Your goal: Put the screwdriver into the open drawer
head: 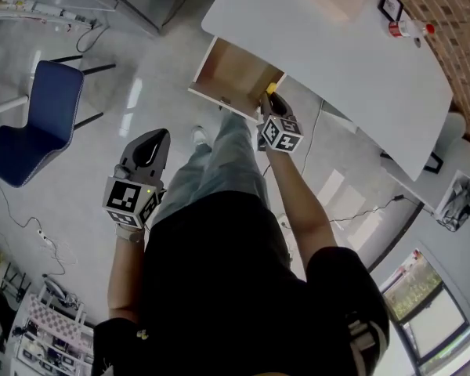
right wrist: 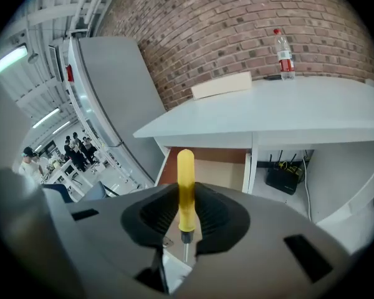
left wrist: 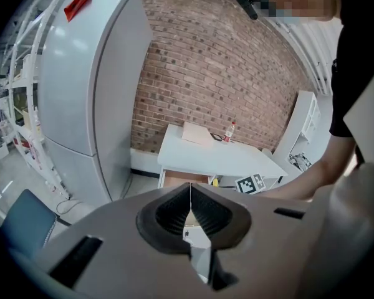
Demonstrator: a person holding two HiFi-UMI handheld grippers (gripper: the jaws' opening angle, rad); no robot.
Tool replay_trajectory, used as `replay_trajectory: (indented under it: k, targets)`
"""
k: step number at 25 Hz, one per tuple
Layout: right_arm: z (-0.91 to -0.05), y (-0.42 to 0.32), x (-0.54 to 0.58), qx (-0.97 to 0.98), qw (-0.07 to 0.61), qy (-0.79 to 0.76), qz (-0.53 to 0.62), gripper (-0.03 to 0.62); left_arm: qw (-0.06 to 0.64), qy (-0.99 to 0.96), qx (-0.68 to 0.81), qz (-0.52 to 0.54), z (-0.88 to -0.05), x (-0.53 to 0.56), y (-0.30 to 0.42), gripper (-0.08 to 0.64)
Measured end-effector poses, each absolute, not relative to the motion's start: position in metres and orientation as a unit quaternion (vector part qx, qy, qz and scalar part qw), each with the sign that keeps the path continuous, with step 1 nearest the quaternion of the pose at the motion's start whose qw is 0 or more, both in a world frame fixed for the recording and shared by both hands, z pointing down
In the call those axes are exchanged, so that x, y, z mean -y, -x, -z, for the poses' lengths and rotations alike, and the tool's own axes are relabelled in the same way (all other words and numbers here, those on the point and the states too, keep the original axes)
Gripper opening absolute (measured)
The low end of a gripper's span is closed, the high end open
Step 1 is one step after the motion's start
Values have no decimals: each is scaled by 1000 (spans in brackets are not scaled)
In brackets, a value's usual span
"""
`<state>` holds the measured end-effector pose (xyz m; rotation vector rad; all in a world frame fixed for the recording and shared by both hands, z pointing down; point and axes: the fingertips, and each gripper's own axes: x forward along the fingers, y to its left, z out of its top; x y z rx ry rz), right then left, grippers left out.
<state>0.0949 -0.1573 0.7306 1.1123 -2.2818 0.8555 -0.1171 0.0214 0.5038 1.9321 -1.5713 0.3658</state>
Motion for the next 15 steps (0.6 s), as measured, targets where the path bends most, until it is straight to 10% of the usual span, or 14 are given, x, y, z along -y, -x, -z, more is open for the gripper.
replay_trajectory:
  k: [15]
  targets:
    - [-867,-105,187,765,275,-436,-387,86,370,-675,622,-141,-553,-7,111,6]
